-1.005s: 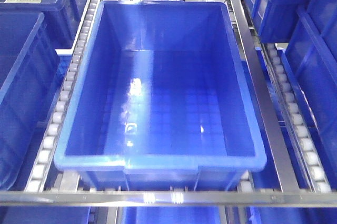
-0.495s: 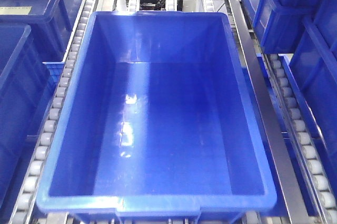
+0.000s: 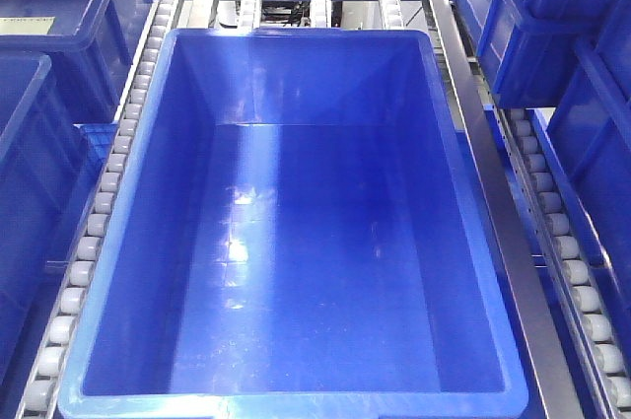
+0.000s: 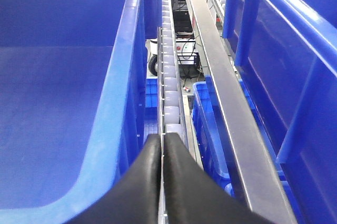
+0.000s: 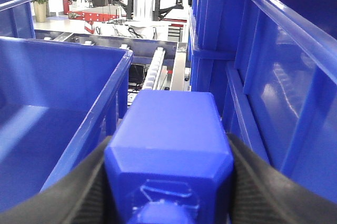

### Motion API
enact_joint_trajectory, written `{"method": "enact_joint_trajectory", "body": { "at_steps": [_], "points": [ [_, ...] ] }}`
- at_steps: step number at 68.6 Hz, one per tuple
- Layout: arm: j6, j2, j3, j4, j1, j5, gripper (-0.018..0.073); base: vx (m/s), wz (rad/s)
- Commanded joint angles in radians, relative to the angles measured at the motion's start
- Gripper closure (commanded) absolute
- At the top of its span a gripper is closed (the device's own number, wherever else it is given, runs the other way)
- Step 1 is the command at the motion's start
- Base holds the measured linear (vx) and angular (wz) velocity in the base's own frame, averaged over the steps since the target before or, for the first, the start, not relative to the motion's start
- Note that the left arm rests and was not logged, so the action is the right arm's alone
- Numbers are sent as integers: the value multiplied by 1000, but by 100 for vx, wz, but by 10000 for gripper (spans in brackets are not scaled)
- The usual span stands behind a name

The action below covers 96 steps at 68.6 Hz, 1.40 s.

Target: Pour parts from conveyor to right shelf

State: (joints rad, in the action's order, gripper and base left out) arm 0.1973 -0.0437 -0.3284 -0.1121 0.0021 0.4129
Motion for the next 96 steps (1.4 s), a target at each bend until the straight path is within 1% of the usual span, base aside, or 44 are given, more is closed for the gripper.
{"method": "enact_joint_trajectory", "body": {
  "at_steps": [1, 82, 88, 91, 96],
  "points": [
    [2, -12, -27, 1, -4, -79, 565, 0, 1],
    [2, -13, -27, -6, -4, -81, 565, 0, 0],
    [8, -36, -30, -5, -4, -111, 565, 0, 0],
    [8, -65, -40, -11, -4, -137, 565, 0, 0],
    [20, -139, -71, -19, -4, -136, 565, 0, 0]
  ]
}}
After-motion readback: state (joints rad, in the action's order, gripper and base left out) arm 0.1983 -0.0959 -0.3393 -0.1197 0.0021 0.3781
